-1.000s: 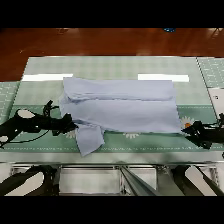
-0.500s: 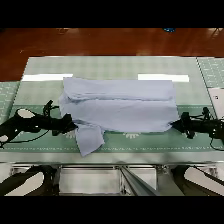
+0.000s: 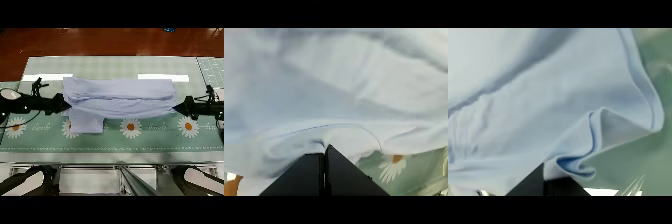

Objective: Fold the shirts.

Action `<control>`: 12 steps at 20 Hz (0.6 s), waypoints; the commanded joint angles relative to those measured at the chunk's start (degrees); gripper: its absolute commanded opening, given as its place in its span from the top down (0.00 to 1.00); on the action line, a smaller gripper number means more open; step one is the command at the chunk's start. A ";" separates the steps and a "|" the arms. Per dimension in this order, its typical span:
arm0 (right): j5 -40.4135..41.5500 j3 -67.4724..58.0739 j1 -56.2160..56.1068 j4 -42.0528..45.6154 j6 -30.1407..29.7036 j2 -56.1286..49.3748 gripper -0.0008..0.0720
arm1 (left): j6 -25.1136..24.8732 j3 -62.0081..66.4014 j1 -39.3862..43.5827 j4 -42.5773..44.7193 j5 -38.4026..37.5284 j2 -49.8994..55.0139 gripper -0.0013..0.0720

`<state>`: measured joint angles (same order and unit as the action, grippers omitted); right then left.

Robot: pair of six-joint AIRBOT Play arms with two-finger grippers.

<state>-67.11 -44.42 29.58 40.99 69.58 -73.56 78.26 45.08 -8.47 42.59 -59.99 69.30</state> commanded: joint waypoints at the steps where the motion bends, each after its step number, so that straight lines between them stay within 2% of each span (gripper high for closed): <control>1: 1.40 -8.37 -4.04 -0.09 1.25 -1.44 0.95 | 0.37 10.10 -0.37 -0.22 -0.46 5.09 0.96; 6: 4.66 -22.51 -9.46 -0.09 4.39 -11.32 0.95 | 3.58 27.12 0.94 -0.68 -0.61 20.17 0.96; 12: 4.76 -34.53 -11.93 -0.15 6.73 -24.06 0.95 | 7.17 46.60 2.08 -0.61 -1.66 36.85 0.96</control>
<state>-62.78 -73.52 18.98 40.84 75.05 -92.07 83.64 83.22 -6.72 41.95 -61.06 98.94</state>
